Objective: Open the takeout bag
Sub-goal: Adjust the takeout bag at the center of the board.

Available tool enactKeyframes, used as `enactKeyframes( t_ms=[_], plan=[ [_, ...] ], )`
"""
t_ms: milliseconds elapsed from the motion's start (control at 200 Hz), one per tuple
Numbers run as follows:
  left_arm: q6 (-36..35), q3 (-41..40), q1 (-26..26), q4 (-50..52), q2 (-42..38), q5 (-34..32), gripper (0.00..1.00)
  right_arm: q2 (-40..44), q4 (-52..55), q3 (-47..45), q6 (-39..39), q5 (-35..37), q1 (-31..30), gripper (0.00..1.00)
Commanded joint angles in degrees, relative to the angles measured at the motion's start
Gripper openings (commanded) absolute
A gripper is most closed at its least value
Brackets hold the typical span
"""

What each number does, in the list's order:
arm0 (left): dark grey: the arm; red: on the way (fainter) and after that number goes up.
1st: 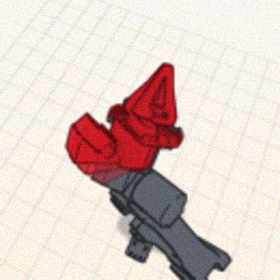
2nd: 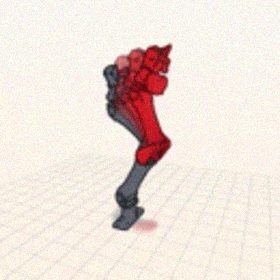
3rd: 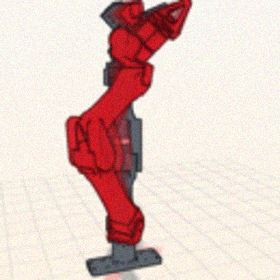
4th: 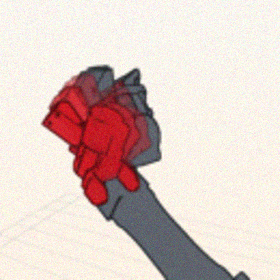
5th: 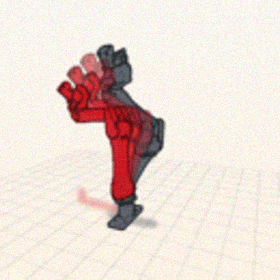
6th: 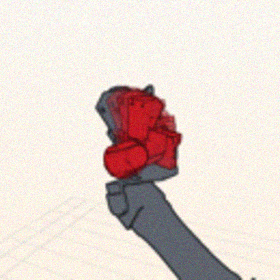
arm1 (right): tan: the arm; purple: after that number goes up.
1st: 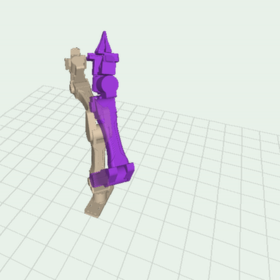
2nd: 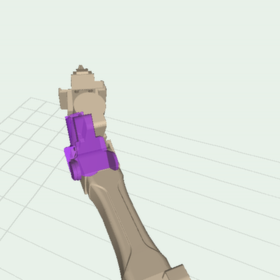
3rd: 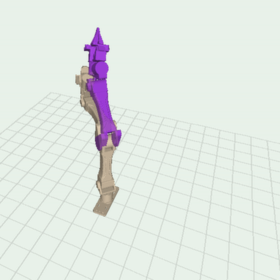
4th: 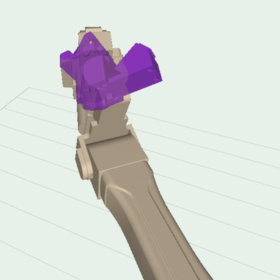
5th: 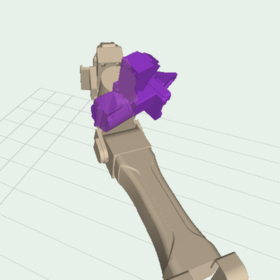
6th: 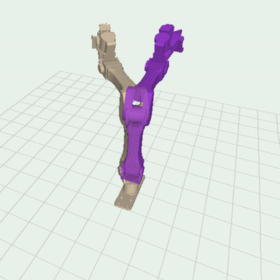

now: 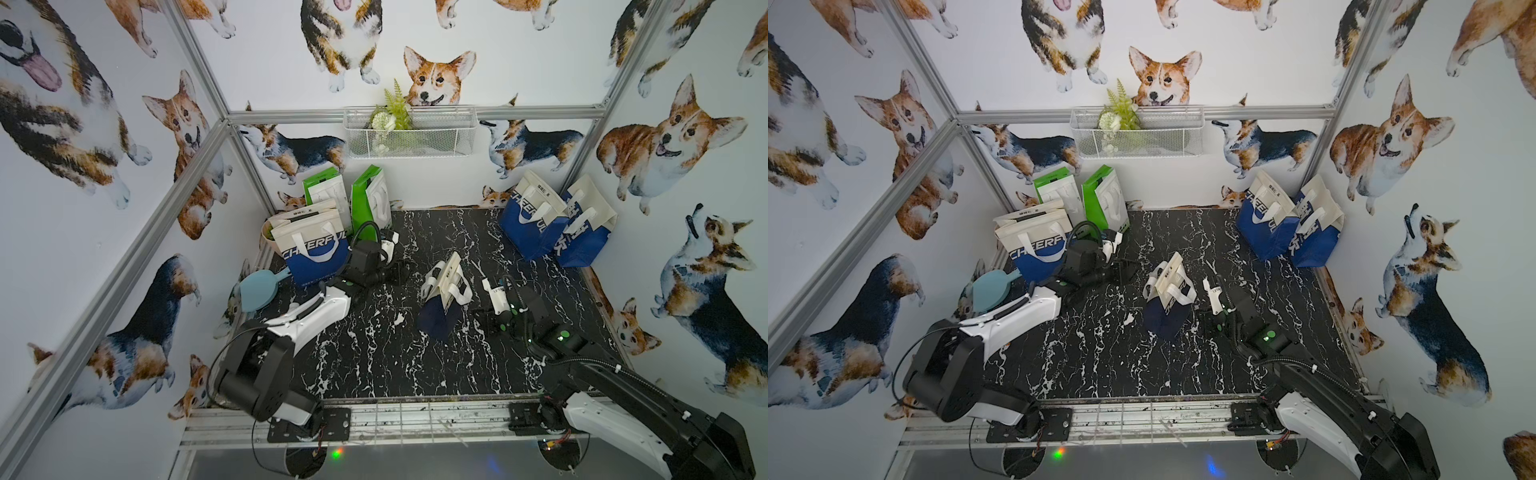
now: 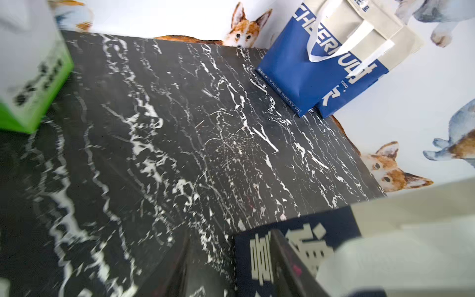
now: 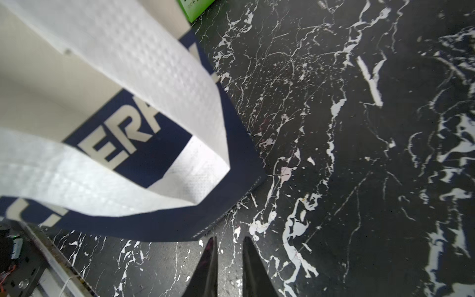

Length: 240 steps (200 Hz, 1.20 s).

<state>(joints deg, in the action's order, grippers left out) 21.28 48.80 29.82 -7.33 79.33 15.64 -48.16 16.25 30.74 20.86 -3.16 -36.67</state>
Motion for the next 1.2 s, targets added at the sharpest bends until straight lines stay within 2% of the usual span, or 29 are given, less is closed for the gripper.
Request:
enactKeyframes(
  t_ms=[0, 50, 115, 165, 245, 335, 395, 496, 606, 721, 926, 1196],
  plan=[
    [4.42, -6.8, 0.36, 7.97, -11.2, -4.43, 0.55, 1.07, 1.24, -0.41, -0.12, 4.98, 0.1, 0.23],
    [5.26, -10.89, 2.16, 8.85, -18.87, -4.96, 0.58, 1.55, 1.39, -0.62, -0.21, 5.6, 0.15, 0.23],
    [5.54, -15.17, 6.2, 11.17, -28.23, -11.31, 0.63, 1.93, 1.17, -0.85, -0.04, 5.8, 0.28, 0.24],
    [5.95, -17.01, 8.35, 13.59, -34.1, -12.81, 0.64, 1.97, 1.0, -0.82, -0.12, 5.75, 0.28, 0.24],
    [8.38, -19.58, 11.59, 14.79, -40.13, -12.98, 0.65, 1.68, 1.15, -0.37, -0.19, 5.46, 0.32, 0.24],
    [12.54, -23.17, 17.31, 9.26, -41.89, -11.78, 0.67, 1.49, 1.5, -0.33, -0.37, 5.61, 0.37, 0.24],
    [14.14, -24.44, 22.33, 5.45, -40.31, -14.86, 0.68, 1.65, 1.36, -0.58, -0.3, 5.87, 0.35, 0.24],
    [11.96, -23.46, 30.79, 0.54, -34.52, -22.21, 0.69, 1.84, 1.41, -0.86, -0.06, 6.32, 0.34, 0.25],
    [10.11, -20.68, 35.62, -3.07, -27.7, -25.75, 0.72, 2.09, 1.92, -0.66, 0.05, 6.48, 0.37, 0.26],
    [10.1, -20.75, 37.05, -10.49, -21.94, -26.95, 0.73, 2.11, 2.03, -0.85, -0.02, 6.66, 0.34, 0.26],
    [6.09, -16.02, 37.5, -15.22, -14.03, -30.93, 0.74, 2.24, 2.53, -0.99, -0.12, 7.11, 0.36, 0.27],
    [-1.55, -8.93, 37.11, -13.05, -9.91, -32.38, 0.73, 3.07, 2.47, -1.56, -0.12, 7.16, 0.33, 0.27]
  ],
)
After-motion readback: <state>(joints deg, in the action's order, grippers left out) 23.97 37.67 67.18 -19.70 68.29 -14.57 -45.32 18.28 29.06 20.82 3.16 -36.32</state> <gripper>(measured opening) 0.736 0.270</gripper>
